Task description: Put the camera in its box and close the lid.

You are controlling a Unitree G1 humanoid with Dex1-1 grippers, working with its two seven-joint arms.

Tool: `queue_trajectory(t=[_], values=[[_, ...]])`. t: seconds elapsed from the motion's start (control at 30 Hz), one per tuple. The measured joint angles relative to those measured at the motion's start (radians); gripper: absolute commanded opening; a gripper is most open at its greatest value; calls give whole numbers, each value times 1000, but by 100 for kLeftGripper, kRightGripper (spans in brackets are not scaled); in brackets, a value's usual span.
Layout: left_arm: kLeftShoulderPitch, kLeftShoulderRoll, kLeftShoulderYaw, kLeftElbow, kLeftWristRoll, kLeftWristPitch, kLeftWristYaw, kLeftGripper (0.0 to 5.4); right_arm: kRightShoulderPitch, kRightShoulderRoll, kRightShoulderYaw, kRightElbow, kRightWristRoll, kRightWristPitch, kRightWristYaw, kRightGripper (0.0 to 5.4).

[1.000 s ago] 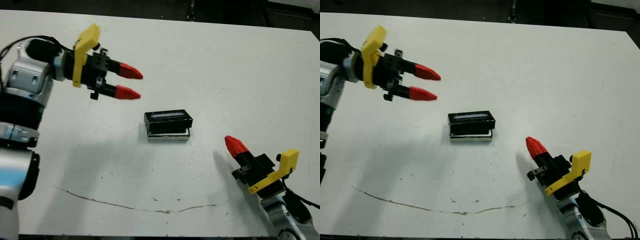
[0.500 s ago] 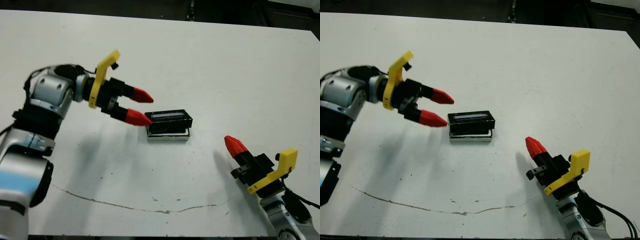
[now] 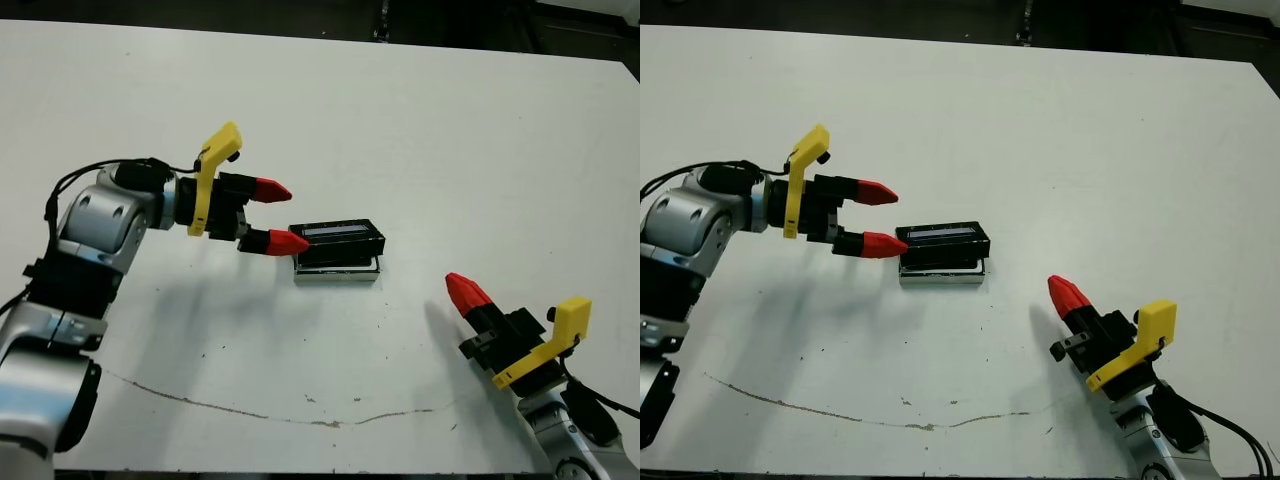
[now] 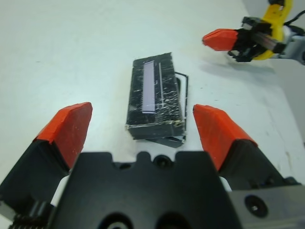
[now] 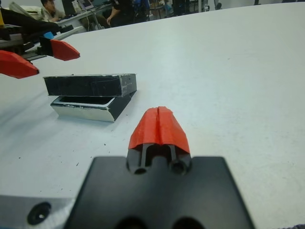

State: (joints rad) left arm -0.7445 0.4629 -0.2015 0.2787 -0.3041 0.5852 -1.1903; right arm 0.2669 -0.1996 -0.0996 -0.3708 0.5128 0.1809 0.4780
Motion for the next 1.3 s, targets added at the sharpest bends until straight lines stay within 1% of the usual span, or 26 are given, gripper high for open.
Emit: queue_trajectory(t=[0.27,0.77,1.13,1.3], values=[[0,0,-3,-4,0,0,8,539,0,0,0,0,1,-1,0,0],[0,0,-9,58,-2,-17,-53,539,0,0,0,0,-1,-1,-1,0],[0,-4,-9,64,-2,-9,-53,539,0,0,0,0,0,-1,-1,0],[0,-5,-10,74,-2,4,-52,539,1,0,0,0,-14,-2,-1,0]])
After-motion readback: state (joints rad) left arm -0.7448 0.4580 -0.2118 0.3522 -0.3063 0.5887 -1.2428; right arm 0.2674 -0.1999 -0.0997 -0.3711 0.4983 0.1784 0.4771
